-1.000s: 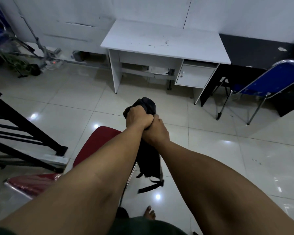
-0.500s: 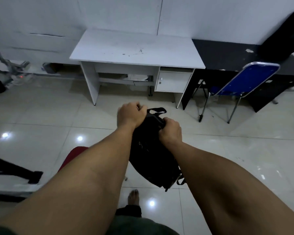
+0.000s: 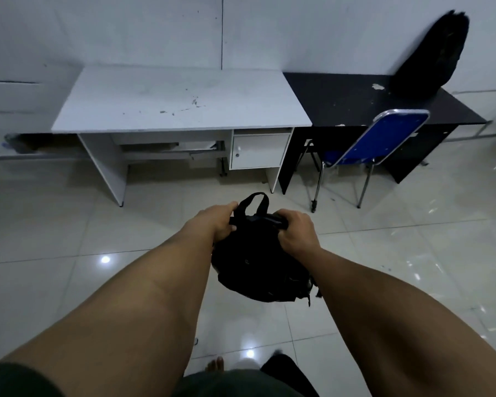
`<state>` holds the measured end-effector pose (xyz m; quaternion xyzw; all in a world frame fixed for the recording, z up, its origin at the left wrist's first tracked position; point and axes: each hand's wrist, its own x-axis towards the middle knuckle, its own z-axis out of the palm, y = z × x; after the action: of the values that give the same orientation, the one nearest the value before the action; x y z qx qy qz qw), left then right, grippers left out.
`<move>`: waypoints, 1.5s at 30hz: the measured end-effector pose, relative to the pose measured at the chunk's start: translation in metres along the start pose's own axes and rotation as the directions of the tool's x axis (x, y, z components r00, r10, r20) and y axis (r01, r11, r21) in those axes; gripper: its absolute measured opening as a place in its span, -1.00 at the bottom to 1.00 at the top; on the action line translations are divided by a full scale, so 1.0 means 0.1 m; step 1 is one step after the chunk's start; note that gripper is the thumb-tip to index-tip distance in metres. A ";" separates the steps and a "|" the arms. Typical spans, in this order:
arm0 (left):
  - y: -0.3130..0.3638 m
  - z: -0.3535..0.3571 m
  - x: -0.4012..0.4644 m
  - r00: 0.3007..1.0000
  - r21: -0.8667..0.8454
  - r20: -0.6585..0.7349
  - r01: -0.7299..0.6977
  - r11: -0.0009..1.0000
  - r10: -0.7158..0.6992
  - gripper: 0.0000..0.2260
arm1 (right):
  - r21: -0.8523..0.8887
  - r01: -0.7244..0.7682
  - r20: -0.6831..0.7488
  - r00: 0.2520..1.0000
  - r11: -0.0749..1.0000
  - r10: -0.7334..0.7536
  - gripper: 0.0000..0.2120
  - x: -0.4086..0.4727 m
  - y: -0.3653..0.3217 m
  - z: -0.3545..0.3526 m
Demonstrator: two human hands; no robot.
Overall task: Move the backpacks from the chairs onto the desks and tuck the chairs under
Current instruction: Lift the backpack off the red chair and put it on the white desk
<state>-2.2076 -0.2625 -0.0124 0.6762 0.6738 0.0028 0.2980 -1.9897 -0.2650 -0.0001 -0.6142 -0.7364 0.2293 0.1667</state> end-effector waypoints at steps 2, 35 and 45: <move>0.05 -0.04 0.18 1.000 -0.019 -0.002 -0.014 1.000 0.014 -0.65 | -0.001 0.007 -0.015 1.000 1.000 -0.007 -0.57 0.20 0.07 -0.05; 1.23 -2.36 3.51 0.443 -0.058 -0.892 0.097 0.994 -0.095 -0.69 | 0.054 0.229 -0.144 0.965 0.972 -0.220 -0.59 4.79 0.05 -1.70; 1.06 -3.46 4.33 0.496 0.067 -0.868 0.038 0.997 0.040 -0.79 | 0.003 0.240 -0.226 0.946 0.971 -0.233 -0.60 5.98 -0.40 -2.05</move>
<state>-2.2117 0.2803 0.1428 0.5946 0.7315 0.3160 -0.1072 -2.0288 0.3436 0.1719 -0.5410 -0.7776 0.1479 0.2842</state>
